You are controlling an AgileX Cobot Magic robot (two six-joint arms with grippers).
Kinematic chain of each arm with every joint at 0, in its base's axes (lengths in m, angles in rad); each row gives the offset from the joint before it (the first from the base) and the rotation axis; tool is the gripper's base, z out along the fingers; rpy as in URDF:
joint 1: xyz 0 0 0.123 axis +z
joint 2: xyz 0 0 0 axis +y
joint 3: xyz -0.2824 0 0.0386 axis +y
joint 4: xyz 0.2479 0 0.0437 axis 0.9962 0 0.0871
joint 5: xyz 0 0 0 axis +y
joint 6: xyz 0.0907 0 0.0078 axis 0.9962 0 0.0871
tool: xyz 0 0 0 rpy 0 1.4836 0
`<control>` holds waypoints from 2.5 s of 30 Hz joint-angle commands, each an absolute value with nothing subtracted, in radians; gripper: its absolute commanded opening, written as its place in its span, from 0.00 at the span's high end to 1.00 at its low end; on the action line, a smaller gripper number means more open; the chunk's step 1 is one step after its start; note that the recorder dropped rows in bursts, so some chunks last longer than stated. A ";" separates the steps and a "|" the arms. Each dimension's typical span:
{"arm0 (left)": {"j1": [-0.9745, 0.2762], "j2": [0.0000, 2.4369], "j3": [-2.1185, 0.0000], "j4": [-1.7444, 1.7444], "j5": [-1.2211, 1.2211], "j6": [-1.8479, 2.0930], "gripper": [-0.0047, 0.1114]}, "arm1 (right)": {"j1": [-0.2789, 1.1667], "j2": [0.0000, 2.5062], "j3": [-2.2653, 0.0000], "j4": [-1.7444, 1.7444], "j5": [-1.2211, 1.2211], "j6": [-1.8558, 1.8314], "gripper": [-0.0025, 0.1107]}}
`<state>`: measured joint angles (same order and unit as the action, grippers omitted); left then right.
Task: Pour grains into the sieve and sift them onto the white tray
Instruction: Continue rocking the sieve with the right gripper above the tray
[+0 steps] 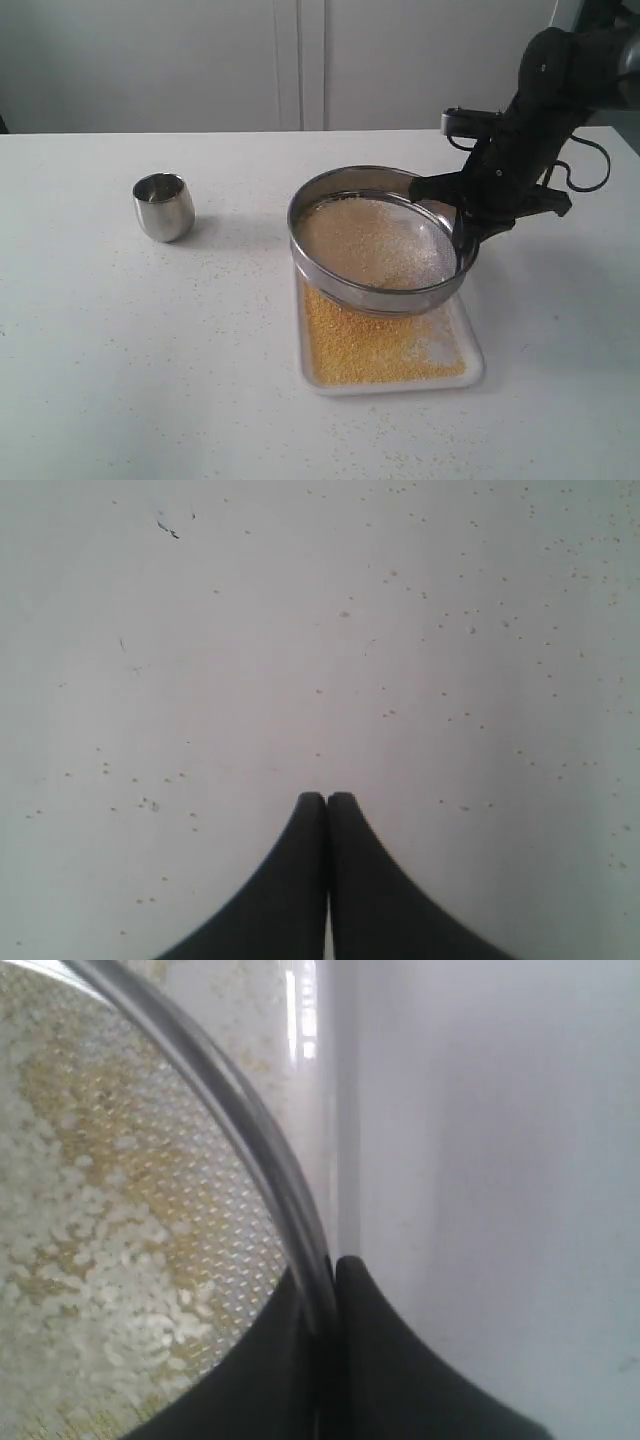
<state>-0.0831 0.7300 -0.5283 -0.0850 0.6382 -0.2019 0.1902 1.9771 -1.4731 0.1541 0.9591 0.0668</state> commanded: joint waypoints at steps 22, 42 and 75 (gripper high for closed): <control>-0.081 0.722 -0.522 -0.095 0.644 -0.203 0.96 | 0.197 1.974 -1.484 0.158 1.136 0.014 0.98; -0.081 0.722 -0.522 -0.095 0.644 -0.203 0.96 | 0.217 1.984 -1.477 0.126 0.998 0.111 0.98; -0.081 0.722 -0.522 -0.095 0.644 -0.203 0.96 | 0.218 1.808 -1.313 0.119 0.827 0.133 0.98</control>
